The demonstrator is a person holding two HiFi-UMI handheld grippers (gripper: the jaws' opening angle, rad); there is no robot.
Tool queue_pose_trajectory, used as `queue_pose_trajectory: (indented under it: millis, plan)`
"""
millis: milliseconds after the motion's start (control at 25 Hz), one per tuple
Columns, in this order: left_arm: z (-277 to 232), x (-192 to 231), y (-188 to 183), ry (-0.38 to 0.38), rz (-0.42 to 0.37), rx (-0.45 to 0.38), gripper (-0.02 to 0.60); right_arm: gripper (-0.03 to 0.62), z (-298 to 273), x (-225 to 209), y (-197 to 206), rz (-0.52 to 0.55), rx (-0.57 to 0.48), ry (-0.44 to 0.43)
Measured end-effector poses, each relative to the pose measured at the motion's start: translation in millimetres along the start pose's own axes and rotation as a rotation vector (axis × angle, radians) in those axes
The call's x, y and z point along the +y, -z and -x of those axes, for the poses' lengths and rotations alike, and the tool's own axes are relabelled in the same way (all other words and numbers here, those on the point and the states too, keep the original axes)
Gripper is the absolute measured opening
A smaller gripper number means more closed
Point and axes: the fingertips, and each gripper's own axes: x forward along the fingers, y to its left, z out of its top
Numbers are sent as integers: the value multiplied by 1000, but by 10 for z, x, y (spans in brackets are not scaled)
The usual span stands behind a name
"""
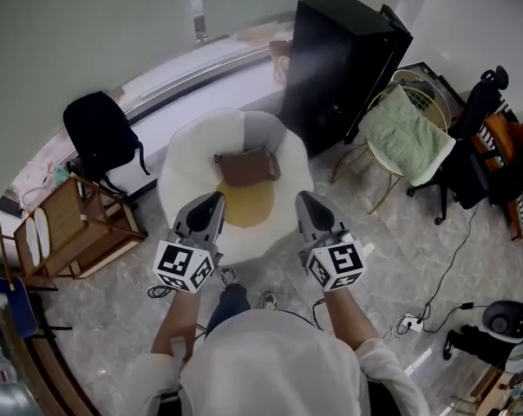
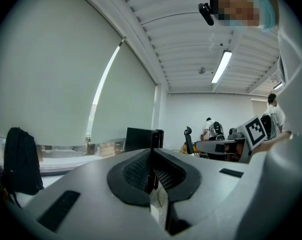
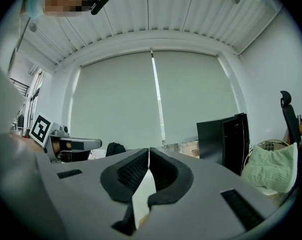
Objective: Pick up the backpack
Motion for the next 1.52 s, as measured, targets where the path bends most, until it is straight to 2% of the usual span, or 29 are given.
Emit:
queue_pose_trajectory:
  millis: [560,960,1200,1520]
  plan:
    - [-491,923,-86,85,-2,11,40,30,-985,26,-39,7,-17,79]
    - [-669,1387,-42,130,21,13,41,29,-1399,74,10,8,-8,131]
    - [-781,1545,-26,108,24,20,40,30,-1575,17,48,7,3,115]
    - [-1115,1614,-42,53,19,20,40,30,-1877,-305,24,13,8,55]
